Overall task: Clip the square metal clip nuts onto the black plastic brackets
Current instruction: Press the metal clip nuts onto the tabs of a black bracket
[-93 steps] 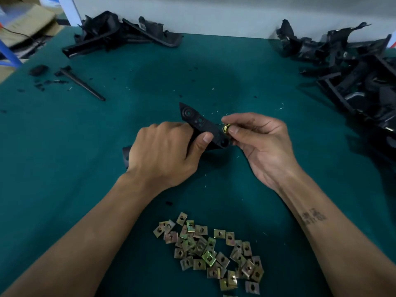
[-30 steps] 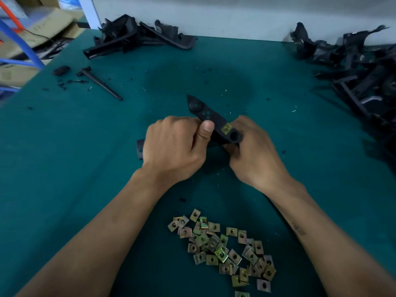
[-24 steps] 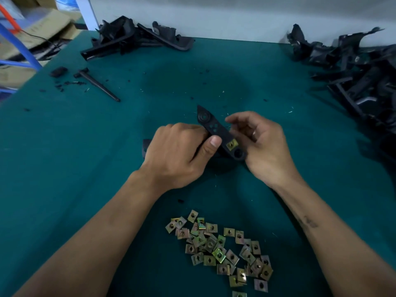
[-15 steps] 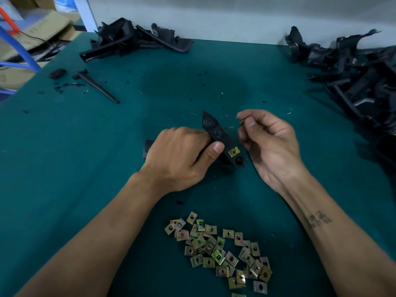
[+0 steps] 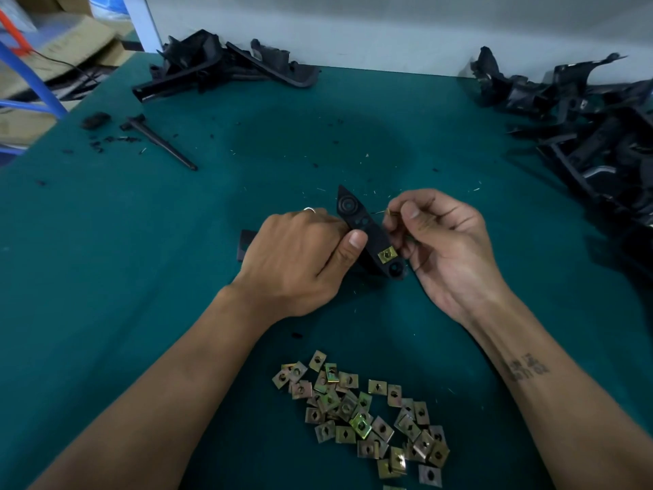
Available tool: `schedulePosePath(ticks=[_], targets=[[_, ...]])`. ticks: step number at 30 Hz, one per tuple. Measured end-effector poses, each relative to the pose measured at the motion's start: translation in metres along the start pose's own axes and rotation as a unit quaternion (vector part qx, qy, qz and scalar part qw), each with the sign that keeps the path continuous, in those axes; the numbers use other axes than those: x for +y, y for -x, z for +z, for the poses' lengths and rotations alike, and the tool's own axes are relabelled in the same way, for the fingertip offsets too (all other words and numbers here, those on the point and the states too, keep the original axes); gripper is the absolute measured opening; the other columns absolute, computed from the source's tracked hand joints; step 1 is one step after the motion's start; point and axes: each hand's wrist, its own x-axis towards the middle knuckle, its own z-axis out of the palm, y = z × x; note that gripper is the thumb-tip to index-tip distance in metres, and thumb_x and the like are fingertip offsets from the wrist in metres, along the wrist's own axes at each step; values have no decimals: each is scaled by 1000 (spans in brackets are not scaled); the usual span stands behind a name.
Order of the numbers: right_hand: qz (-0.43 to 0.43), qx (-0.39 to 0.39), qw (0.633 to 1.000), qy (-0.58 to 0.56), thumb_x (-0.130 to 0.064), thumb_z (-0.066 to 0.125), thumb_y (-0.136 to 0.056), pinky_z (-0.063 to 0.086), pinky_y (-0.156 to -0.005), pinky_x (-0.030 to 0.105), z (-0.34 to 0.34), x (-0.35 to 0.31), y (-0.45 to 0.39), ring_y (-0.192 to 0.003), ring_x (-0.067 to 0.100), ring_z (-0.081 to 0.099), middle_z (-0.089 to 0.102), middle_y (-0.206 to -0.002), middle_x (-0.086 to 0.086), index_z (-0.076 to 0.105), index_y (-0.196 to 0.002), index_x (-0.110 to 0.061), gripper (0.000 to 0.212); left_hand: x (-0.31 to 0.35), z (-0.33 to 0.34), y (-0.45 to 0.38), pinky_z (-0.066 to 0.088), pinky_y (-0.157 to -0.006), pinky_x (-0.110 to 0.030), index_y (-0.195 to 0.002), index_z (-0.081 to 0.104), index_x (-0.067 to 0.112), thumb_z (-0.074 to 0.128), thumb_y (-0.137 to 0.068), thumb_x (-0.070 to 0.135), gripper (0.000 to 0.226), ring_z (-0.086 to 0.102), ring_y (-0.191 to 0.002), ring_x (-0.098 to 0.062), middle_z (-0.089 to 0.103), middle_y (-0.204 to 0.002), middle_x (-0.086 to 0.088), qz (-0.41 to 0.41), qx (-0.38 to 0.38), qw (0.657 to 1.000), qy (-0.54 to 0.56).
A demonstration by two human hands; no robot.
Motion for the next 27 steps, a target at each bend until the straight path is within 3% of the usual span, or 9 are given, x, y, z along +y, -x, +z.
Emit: schedulePosePath(ticks=[4, 9, 12, 15, 20, 23, 27], targets=[[-25, 23, 999, 18, -1, 65, -89, 49, -61, 20, 4, 2, -1, -68, 14, 65, 72, -78, 7, 63, -112, -7, 24, 0, 1, 0, 27, -48, -33, -64, 33, 22, 24, -103, 43, 46, 45, -59, -26, 47, -62, 1, 2, 8, 1000, -30], [-92, 59, 990, 83, -5, 77, -82, 56, -78, 26, 11, 8, 3, -80, 14, 69, 76, -82, 1, 77, -87, -22, 18, 0, 2, -2, 31, -49, -33, -64, 34, 23, 22, -103, 50, 49, 54, -64, -28, 48, -62, 3, -8, 5, 999, -40], [-123, 76, 984, 103, -8, 74, -84, 54, -84, 31, 16, 14, 4, -86, 16, 68, 76, -87, -2, 79, -87, -26, 20, 0, 3, -2, 34, -49, -35, -65, 36, 21, 21, -103, 51, 50, 55, -67, -28, 53, -63, 0, -7, 5, 999, -35], [-128, 78, 985, 85, -6, 66, -90, 53, -85, 26, 19, 13, 5, -88, 12, 69, 75, -88, -3, 79, -93, -25, 23, 0, 3, -2, 35, -49, -35, -66, 34, 21, 22, -103, 49, 48, 55, -67, -29, 52, -63, -1, -4, 11, 999, -33], [-154, 69, 972, 162, -2, 63, -96, 53, -84, 23, 17, 10, 7, -87, 10, 71, 76, -88, -4, 71, -111, -19, 23, -1, 4, -2, 34, -49, -34, -67, 35, 22, 25, -103, 47, 45, 56, -68, -30, 54, -65, -1, 4, 19, 999, -40], [-156, 73, 974, 145, -2, 68, -93, 55, -79, 24, 17, 5, 5, -87, 19, 75, 78, -85, 0, 63, -105, -15, 18, -1, 5, -2, 35, -49, -34, -68, 34, 22, 24, -103, 48, 45, 57, -70, -31, 56, -66, -1, 4, 15, 999, -39], [-172, 79, 971, 144, -1, 74, -89, 57, -77, 26, 17, 2, 6, -82, 23, 75, 77, -83, 3, 70, -95, -14, 15, 0, 4, -3, 38, -50, -37, -68, 36, 21, 23, -103, 48, 46, 57, -72, -31, 57, -67, -2, -1, 8, 999, -41]])
